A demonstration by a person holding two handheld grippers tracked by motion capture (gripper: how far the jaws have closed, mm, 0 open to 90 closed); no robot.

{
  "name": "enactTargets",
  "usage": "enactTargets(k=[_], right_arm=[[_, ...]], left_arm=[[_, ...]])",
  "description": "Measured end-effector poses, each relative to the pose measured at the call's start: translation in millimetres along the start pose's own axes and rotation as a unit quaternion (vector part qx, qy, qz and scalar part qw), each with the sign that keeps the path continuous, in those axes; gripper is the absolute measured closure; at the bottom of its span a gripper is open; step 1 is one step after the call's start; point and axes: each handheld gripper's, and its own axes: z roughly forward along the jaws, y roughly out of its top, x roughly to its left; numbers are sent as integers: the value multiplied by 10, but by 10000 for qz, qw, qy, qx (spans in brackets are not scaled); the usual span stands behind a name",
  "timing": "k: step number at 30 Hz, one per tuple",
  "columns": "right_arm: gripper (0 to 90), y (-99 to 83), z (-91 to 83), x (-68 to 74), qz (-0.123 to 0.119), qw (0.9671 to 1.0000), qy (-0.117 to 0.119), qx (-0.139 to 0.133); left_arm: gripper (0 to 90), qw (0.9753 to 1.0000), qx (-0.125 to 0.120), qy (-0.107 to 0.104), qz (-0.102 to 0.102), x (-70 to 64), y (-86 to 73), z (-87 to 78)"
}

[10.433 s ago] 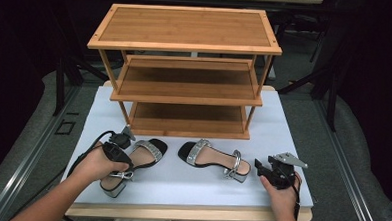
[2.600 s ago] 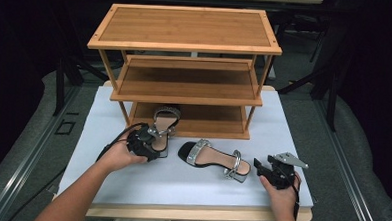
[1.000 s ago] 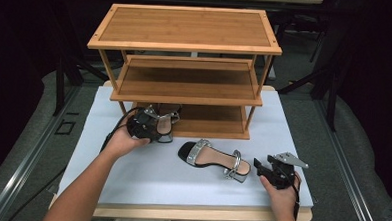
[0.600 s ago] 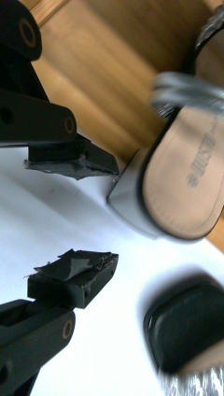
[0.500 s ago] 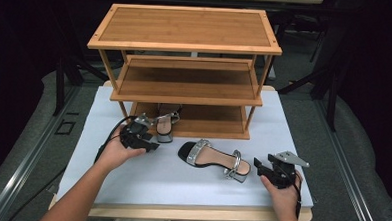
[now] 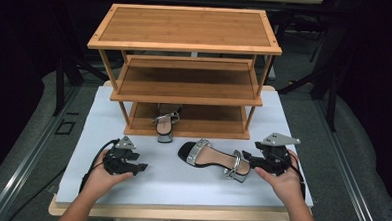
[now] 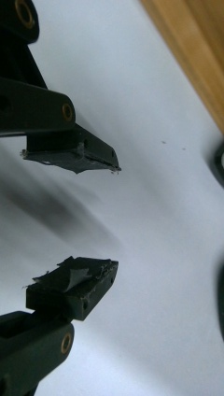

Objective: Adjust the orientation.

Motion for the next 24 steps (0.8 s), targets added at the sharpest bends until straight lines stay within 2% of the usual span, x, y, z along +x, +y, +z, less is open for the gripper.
enactTargets(k=[3, 8, 10, 13, 20, 24], right_arm=[[406, 244, 32, 16, -91, 9995, 252, 186], [402, 482, 218, 97, -432, 9969, 364, 555], [401, 529, 289, 131, -531, 9952, 373, 738], [399, 576, 429, 179, -676, 9904, 486, 1106], [386, 620, 673, 294, -967, 9739, 672, 1939], [356, 649, 777, 370, -1138, 9613, 796, 2378]], left_arm=[[443, 10000, 77, 7, -56, 23, -53, 36], [440, 9999, 85, 57, -27, 26, -69, 47], [440, 9999, 65, 80, -54, 30, -74, 46], [440, 9999, 34, 73, -74, 40, -80, 36], [440, 9997, -132, 74, -206, 71, -91, -14], [440, 9996, -119, 64, -241, 88, -104, -3]])
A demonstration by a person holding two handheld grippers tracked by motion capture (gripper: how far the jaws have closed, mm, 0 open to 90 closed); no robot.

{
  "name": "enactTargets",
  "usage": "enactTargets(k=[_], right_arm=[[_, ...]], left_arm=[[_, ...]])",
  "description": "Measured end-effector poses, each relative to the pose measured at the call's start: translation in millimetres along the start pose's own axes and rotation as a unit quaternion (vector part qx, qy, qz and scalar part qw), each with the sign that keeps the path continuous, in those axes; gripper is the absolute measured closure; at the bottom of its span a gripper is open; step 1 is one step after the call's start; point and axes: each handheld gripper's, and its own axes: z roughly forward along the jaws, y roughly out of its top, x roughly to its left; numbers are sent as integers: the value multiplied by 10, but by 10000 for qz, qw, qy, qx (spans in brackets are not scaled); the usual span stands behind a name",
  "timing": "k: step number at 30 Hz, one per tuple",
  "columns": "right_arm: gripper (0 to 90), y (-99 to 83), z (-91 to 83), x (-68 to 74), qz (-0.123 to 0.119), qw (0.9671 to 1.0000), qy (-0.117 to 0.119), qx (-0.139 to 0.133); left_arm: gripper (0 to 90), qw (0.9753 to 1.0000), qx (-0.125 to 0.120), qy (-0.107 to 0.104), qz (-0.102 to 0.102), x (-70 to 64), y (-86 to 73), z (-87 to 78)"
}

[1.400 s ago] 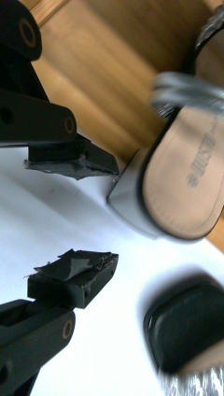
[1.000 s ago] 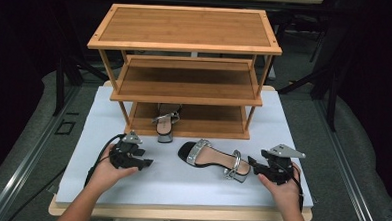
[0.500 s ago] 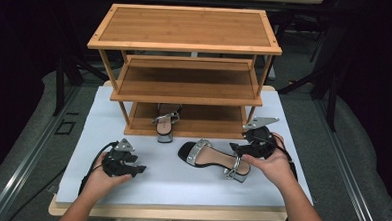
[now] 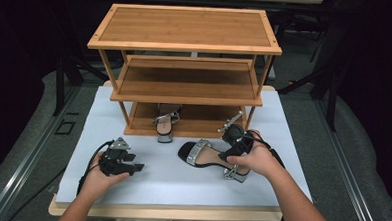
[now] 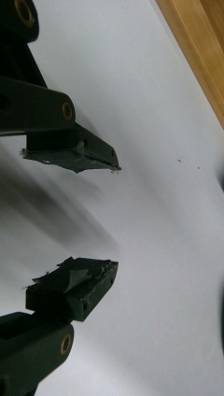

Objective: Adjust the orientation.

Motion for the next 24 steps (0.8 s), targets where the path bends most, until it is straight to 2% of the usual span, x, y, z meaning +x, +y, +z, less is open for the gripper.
enactTargets(k=[4, 6, 11, 16, 18, 19, 20, 21, 23, 24], right_arm=[[335, 61, 105, 47, -244, 9989, 23, 398], [321, 75, 165, 48, -337, 9977, 106, 581], [314, 98, 275, 31, -475, 9926, 223, 1092], [319, 111, 381, 24, -487, 9900, 371, 1272], [343, 121, 429, 32, -561, 9882, 386, 1369], [351, 132, 436, 37, -635, 9868, 229, 1474], [362, 148, 439, 35, -624, 9850, 269, 1588], [373, 139, 459, 40, -543, 9871, 369, 1462], [410, 143, 459, 43, -521, 9865, 449, 1484], [412, 155, 447, 44, -557, 9849, 386, 1595]], left_arm=[[439, 10000, 11, -10, 44, -11, 2, 1], [438, 10000, 19, -33, 64, -16, 3, -1], [438, 10000, -4, -41, 37, -6, -6, 1], [438, 10000, -9, -47, -3, 14, -9, -8], [438, 10000, -15, -51, -13, 15, -10, -5], [438, 10000, -12, -60, -15, 18, -12, -4], [438, 10000, 4, -59, -14, 19, -12, -6], [438, 10000, 2, -64, -20, 20, -13, -6], [438, 10000, -24, -71, -39, 28, -18, -9], [438, 10000, -28, -59, -41, 35, -19, -13]])
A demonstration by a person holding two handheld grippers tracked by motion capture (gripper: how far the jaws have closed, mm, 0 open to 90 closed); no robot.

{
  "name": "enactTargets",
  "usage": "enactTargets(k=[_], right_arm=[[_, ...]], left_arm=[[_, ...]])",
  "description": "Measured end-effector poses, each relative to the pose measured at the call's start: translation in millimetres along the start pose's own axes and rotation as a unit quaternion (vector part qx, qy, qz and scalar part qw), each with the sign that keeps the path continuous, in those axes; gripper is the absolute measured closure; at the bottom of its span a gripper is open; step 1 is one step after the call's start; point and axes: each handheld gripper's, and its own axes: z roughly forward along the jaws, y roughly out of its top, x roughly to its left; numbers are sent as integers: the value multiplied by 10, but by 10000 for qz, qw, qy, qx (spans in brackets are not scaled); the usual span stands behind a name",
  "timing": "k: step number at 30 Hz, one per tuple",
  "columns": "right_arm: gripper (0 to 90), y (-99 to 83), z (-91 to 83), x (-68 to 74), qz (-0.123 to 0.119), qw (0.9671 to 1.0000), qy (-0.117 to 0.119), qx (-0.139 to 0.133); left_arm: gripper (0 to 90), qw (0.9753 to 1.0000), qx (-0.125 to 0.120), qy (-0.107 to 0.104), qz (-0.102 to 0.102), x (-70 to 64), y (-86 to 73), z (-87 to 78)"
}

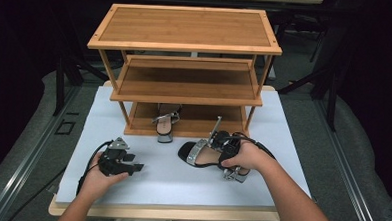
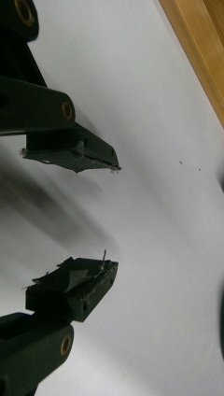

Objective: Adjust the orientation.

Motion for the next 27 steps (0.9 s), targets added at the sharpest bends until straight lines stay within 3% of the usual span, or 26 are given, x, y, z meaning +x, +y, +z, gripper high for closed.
enactTargets(k=[9, 12, 14, 17, 18, 19, 20, 22, 27], right_arm=[[421, -11, -8, 95, 223, 9995, -223, 3], [422, -59, -35, 123, 417, 9984, -245, -292], [422, -81, -59, 121, 403, 9977, -332, -423], [422, -108, -154, 91, 562, 9952, -567, -560], [423, -117, -184, 63, 668, 9945, -520, -609], [422, -133, -184, 6, 832, 9935, -126, -773], [422, -124, -224, -2, 964, 9926, -403, -624], [422, -116, -215, -68, 1141, 9902, -229, -770], [422, -10, -172, -171, 1592, 9828, -304, -885]], left_arm=[[438, 9998, -152, 12, -100, 40, -10, -43], [438, 9997, -225, 38, -123, 67, -10, -76], [438, 9994, -284, 52, -184, 92, -14, -104], [439, 9992, -322, 57, -246, 117, -24, -119], [438, 9991, -331, 74, -262, 120, -27, -118], [438, 9991, -330, 63, -275, 124, -28, -118], [439, 9990, -332, 63, -281, 125, -28, -116], [439, 9990, -338, 77, -268, 123, -26, -113], [439, 9991, -336, 57, -267, 117, -30, -96]])
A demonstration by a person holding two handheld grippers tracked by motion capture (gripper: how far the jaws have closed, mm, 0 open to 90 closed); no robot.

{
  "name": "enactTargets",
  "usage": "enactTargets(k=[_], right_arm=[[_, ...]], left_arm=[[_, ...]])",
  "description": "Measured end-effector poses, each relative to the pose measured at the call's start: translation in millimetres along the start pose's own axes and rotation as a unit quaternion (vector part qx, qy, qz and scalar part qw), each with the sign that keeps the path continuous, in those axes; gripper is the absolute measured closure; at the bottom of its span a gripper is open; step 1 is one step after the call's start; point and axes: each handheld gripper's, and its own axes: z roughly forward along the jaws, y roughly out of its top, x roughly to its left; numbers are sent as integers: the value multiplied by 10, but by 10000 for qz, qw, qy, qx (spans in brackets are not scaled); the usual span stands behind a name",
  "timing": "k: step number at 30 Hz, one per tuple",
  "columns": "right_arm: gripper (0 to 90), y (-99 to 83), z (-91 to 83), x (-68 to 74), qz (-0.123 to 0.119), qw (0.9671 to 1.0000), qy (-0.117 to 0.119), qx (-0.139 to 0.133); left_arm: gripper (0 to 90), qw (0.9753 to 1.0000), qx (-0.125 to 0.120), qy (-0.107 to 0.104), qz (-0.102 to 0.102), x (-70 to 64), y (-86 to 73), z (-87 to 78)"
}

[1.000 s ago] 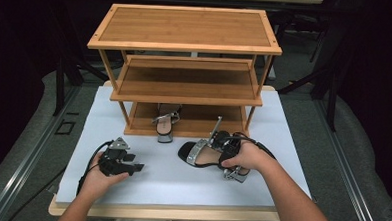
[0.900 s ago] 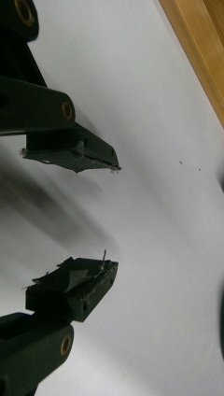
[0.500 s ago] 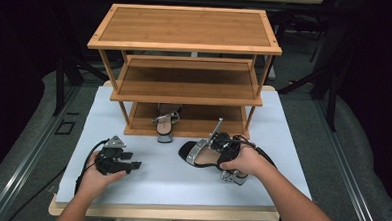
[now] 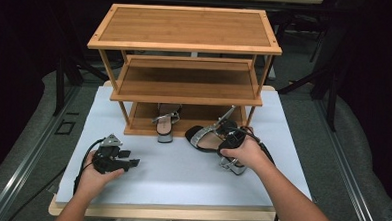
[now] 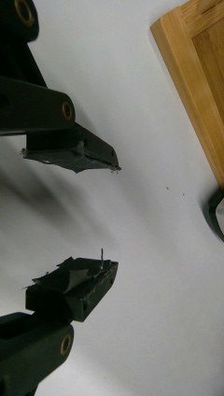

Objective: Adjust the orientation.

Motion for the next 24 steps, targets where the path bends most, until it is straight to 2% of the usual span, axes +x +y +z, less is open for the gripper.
enactTargets(k=[3, 4, 6, 7, 8, 9, 11, 12, 13, 14, 15, 16, 17, 18, 20, 21, 22, 23, 24], right_arm=[[421, 96, 68, -21, 346, 9993, 92, -49], [422, 120, 85, -31, 371, 9993, 62, -34], [421, 184, 123, -22, 789, 9969, 72, -9], [421, 217, 122, -41, 1091, 9925, 554, 9], [421, 239, 142, -2, 1180, 9930, 68, -85], [421, 271, 141, 15, 1176, 9930, -45, -55], [420, 318, 156, 44, 1201, 9928, 21, 15], [419, 348, 172, 69, 1396, 9900, 202, 10], [418, 367, 176, 73, 1475, 9886, 292, 81], [417, 383, 196, 109, 1518, 9884, 28, 31], [416, 397, 192, 121, 1488, 9888, 64, 135], [415, 395, 207, 139, 1414, 9899, 109, 72], [414, 392, 242, 193, 1283, 9910, -386, -4], [411, 386, 242, 186, 1207, 9926, -130, 79], [408, 373, 239, 218, 1128, 9932, -298, -26], [407, 370, 249, 246, 1034, 9924, -660, -63], [406, 364, 235, 241, 1004, 9939, -443, -54], [405, 363, 225, 254, 986, 9935, -565, -26], [402, 356, 225, 252, 975, 9938, -511, -132]], left_arm=[[439, 10000, 32, 16, 1, 5, -7, 13], [439, 10000, 41, 19, 10, 7, -9, 18], [438, 10000, 46, 33, 30, 6, -12, 22], [439, 9999, 77, 52, 67, 6, -15, 30], [439, 9999, 94, 62, 80, 5, -15, 33], [439, 9999, 96, 62, 83, 5, -15, 37], [439, 9999, 94, 82, 86, 4, -15, 40], [439, 9999, 89, 88, 86, 4, -15, 38], [439, 9999, 87, 94, 88, 4, -15, 36], [439, 9999, 91, 107, 96, 5, -17, 32], [439, 9999, 83, 103, 84, 4, -20, 33], [438, 9998, 88, 122, 94, 5, -23, 36], [439, 9998, 104, 129, 100, 7, -24, 36], [439, 9998, 103, 126, 90, 10, -27, 39], [439, 9998, 114, 137, 89, 14, -29, 43], [439, 9998, 111, 152, 95, 13, -30, 46], [438, 9998, 101, 149, 69, 9, -32, 51], [439, 9998, 104, 145, 68, 8, -33, 52], [438, 9998, 105, 151, 70, 7, -33, 52]])
